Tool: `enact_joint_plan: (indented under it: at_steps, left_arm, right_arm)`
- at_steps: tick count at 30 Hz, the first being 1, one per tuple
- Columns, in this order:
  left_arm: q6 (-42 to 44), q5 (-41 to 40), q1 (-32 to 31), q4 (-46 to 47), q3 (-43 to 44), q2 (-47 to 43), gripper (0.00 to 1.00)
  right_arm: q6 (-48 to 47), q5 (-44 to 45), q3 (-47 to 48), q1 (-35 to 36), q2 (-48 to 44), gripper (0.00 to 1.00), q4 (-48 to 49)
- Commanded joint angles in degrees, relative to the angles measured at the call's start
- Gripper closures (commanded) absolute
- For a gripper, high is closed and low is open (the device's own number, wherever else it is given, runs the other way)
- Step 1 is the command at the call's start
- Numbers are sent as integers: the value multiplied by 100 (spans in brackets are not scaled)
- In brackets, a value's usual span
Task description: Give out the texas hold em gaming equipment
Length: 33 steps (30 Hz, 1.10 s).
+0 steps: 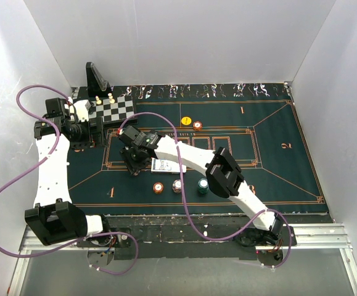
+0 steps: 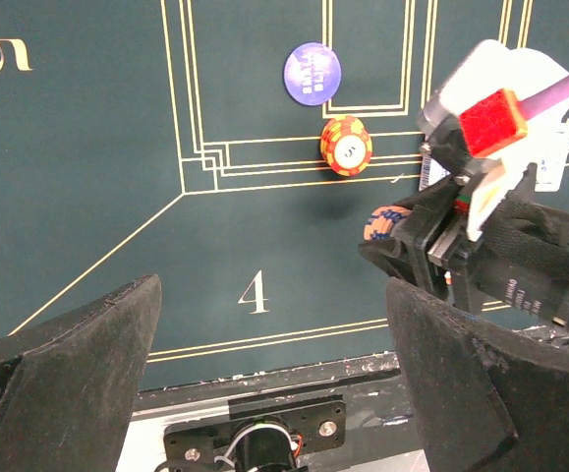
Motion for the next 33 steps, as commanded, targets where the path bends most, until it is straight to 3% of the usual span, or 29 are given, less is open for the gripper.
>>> enact_joint_plan:
  at_steps: [1, 23, 33]
  left_arm:
    - [9, 324, 41, -5, 236, -273, 2]
    - [-70, 545, 41, 74, 113, -353, 2]
    - [-175, 149, 50, 126, -19, -300, 2]
  right_arm:
    - [-123, -224, 41, 11, 49, 58, 553]
    - [-71, -4, 112, 11, 603, 57, 685]
    - [0, 14, 103, 11, 585, 31, 650]
